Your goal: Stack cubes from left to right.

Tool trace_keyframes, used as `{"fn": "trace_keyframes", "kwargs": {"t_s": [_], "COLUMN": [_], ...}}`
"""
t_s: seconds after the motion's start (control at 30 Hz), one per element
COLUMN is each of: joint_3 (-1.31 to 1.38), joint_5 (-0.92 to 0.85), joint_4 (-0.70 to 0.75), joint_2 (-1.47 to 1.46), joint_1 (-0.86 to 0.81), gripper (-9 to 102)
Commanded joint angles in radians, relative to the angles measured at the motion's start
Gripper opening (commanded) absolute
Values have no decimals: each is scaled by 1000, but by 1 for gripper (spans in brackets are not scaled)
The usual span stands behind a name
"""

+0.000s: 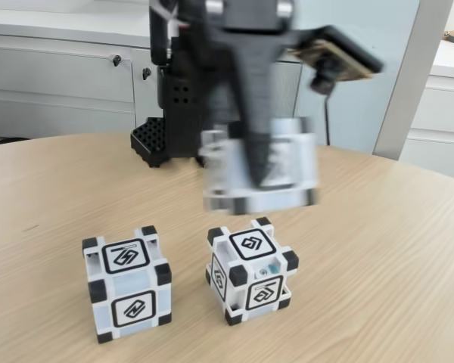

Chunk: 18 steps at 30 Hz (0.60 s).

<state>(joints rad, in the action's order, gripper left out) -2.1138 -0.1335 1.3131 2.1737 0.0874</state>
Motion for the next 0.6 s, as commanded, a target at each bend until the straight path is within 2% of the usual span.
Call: {"fn": "trace_keyframes", "kwargs": {"t_s": [0.0,0.13,0.3,0.57], "joint_3": [9,9,23,120], "joint_5": [-49,-97,-87,-110], "joint_4": [6,38,193,209], "joint_2": [26,26,-46,-184], "joint_1": [-91,-167,-209,-304], "gripper": [0,0,0,0]}}
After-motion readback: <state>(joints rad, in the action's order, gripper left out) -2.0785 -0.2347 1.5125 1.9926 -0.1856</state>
